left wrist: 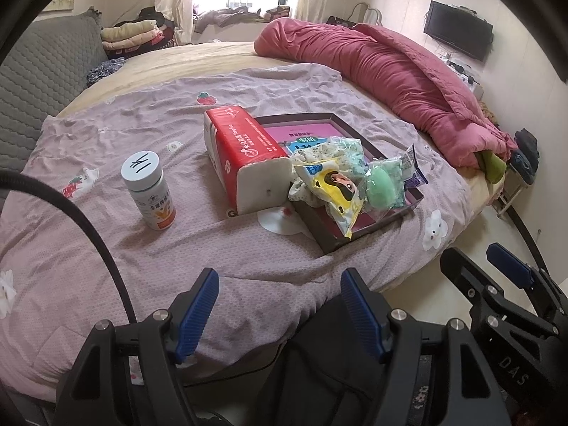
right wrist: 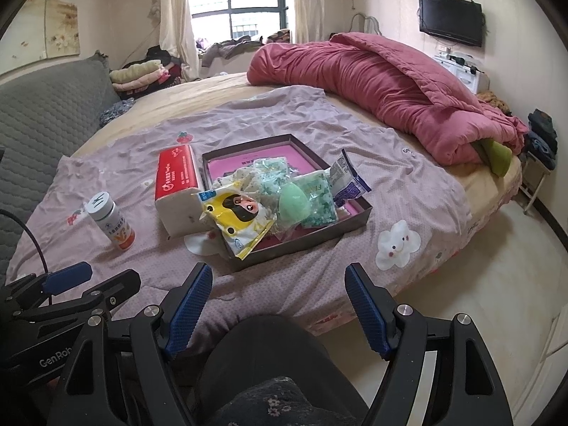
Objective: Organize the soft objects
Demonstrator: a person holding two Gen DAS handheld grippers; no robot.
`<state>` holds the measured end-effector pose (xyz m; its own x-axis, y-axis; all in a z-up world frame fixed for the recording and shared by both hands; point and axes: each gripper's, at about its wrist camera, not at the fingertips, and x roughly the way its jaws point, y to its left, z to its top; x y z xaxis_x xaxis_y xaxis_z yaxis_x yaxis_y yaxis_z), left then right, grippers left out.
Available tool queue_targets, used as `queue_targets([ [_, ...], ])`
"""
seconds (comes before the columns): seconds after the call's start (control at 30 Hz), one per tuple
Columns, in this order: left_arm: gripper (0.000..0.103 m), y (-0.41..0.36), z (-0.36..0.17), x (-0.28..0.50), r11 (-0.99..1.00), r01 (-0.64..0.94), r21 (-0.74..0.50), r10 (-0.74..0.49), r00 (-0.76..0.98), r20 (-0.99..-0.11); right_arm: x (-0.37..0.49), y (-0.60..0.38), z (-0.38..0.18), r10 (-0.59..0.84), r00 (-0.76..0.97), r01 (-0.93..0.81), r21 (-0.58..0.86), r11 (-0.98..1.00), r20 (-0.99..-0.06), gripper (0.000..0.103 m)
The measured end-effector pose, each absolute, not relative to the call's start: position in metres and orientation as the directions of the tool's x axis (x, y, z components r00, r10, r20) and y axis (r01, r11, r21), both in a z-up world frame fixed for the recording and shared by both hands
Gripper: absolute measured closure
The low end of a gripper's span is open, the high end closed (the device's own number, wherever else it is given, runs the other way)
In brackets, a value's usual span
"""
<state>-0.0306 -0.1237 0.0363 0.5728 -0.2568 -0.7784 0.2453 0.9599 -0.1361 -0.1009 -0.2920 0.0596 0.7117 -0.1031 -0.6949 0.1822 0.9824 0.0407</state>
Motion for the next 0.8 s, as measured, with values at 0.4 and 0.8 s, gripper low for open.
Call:
queue_targets([
  [0.4, 0.032, -0.121, 0.035, -0.029, 0.966, 0.226, -0.126, -0.236, 0.573, -0.785, -0.100, -0.292, 0.055, -0.097, 0.705, 0.177, 0.043, 0.983, -0.702, 0.025],
  [0.8, 0.032, -0.112, 0.030, -0.019, 0.955, 0.236, -0.181, -0.287, 0.570, -0.770, -0.087, -0.281, 0.050, -0.060, 0.689, 0.113, 0.024, 0.993, -0.722, 0.025],
])
